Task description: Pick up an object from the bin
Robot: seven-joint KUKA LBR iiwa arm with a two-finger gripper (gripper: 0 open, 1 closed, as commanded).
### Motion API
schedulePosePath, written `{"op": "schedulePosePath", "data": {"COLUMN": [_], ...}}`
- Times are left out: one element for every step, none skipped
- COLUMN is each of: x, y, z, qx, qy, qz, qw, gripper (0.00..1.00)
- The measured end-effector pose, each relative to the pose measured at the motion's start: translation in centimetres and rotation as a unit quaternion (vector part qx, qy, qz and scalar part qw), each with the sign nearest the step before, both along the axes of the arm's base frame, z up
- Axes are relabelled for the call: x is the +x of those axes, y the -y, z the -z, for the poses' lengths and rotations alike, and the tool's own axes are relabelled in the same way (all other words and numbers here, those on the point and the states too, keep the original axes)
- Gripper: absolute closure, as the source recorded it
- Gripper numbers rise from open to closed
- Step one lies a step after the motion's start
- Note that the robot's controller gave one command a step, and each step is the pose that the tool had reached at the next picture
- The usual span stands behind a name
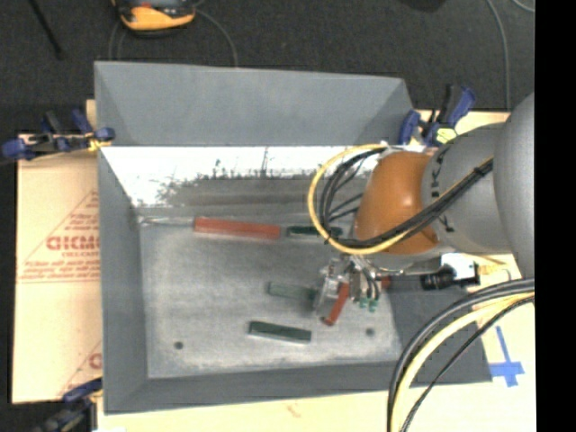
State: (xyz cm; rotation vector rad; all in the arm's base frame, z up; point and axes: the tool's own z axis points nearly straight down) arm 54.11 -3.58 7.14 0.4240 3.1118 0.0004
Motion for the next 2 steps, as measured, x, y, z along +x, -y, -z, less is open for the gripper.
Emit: {"op": "schedulePosePath", "data": {"x": [0.5,-1.2], "y": [0.4,-0.8], "z": [-3.9,-17.5], "qx": [0.001,0.000], "qy": [-0.0036,0.0012], "qz": [0.012,0.026], "qw": [0.9999,0.9997], "gripper": [1.00,1.00]}}
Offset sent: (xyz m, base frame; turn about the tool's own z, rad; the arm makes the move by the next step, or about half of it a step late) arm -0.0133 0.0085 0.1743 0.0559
